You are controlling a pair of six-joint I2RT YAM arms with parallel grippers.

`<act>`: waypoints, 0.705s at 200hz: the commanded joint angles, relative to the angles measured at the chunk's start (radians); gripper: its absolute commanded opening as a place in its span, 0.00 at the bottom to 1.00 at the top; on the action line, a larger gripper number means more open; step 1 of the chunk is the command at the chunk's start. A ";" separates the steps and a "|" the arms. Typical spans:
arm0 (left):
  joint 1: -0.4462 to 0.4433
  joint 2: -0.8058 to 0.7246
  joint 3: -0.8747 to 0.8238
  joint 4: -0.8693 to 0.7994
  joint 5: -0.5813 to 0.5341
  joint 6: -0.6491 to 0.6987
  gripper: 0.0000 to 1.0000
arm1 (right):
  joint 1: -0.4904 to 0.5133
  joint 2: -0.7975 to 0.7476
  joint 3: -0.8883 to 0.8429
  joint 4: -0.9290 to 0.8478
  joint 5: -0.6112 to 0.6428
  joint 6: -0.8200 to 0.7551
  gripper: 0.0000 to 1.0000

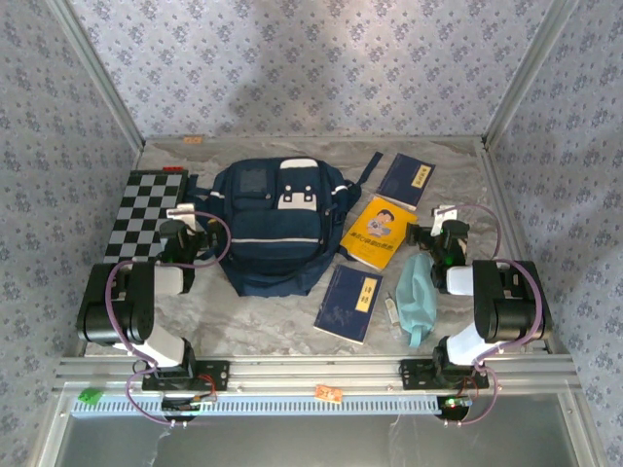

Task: Pack the student bag

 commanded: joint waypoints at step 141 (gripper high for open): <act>0.006 -0.419 0.126 -0.516 0.021 -0.137 1.00 | -0.056 -0.405 0.246 -0.739 0.031 0.427 1.00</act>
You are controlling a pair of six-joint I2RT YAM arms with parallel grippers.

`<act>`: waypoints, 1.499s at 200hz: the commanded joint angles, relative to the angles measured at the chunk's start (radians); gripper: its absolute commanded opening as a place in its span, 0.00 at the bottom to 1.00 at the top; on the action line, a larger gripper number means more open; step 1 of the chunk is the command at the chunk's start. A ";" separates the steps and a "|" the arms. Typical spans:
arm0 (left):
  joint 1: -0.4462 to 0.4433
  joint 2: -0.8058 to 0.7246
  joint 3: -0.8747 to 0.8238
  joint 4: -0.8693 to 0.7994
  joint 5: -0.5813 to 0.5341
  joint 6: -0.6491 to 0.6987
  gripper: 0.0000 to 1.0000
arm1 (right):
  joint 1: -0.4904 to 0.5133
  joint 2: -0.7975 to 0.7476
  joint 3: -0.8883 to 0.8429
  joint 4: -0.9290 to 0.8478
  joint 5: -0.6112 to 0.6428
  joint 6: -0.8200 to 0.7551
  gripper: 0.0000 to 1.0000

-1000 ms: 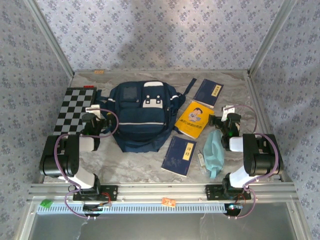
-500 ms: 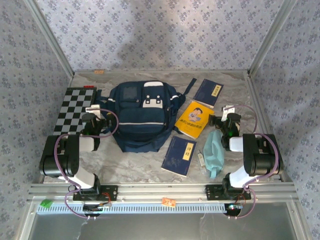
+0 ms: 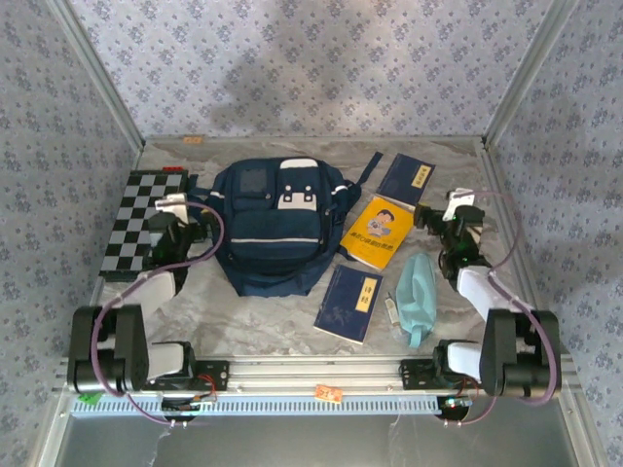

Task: Pack the student bag

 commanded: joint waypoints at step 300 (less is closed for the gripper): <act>-0.645 -0.137 0.059 -0.643 -0.146 -1.218 1.00 | 0.638 0.563 0.619 -0.526 -0.214 0.597 0.16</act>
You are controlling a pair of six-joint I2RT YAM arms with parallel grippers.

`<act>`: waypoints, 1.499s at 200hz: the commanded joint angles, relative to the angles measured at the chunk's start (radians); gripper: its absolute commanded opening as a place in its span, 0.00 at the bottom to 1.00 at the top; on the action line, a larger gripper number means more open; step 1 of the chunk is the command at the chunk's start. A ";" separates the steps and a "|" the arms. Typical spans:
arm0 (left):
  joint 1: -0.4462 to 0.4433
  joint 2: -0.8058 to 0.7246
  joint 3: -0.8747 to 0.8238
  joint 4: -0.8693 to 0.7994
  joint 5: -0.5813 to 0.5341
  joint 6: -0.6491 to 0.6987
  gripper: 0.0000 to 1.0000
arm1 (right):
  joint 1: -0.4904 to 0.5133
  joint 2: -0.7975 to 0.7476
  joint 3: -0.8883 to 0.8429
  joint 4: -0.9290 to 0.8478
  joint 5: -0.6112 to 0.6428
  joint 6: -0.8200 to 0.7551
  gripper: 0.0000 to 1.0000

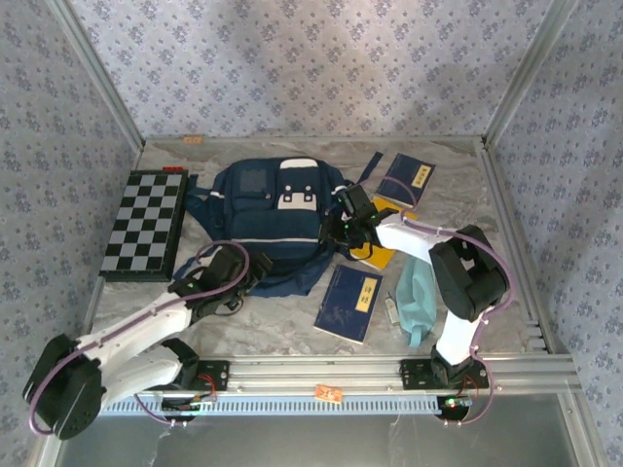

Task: Pack the student bag

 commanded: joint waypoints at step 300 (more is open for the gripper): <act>-0.171 0.311 0.165 0.349 0.057 0.513 0.90 | -0.083 -0.009 0.022 0.075 -0.065 0.177 0.13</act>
